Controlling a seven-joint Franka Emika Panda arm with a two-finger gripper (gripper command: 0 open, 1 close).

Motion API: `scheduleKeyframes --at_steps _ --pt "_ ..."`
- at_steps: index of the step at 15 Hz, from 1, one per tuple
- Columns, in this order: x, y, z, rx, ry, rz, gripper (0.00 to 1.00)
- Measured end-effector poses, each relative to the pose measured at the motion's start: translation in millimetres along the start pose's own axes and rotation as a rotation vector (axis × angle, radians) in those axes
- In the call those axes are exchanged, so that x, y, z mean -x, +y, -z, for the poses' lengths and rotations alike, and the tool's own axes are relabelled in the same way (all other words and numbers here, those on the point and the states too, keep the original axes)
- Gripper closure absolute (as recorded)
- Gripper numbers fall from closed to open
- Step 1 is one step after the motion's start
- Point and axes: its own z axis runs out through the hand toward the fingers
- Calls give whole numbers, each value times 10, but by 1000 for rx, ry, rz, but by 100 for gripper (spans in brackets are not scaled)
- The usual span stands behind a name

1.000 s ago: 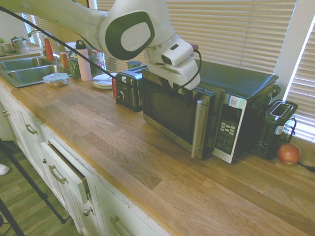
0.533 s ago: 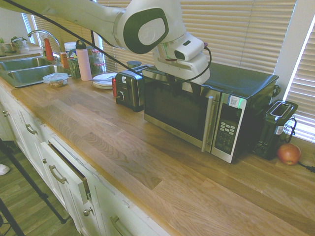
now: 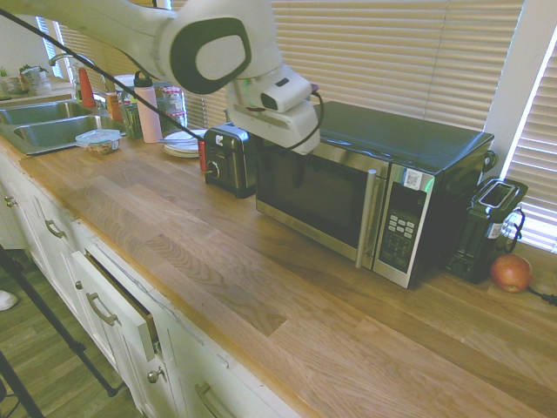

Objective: Close the microwave

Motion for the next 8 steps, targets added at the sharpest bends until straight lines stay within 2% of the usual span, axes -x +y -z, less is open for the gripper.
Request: scheduleKeyframes --at_steps 2,5,8 --pt "409 172 26 31 -55 25 0" --pt "1107 432 -212 100 -140 79 0" --pt "1583 581 -257 143 -178 127 0"
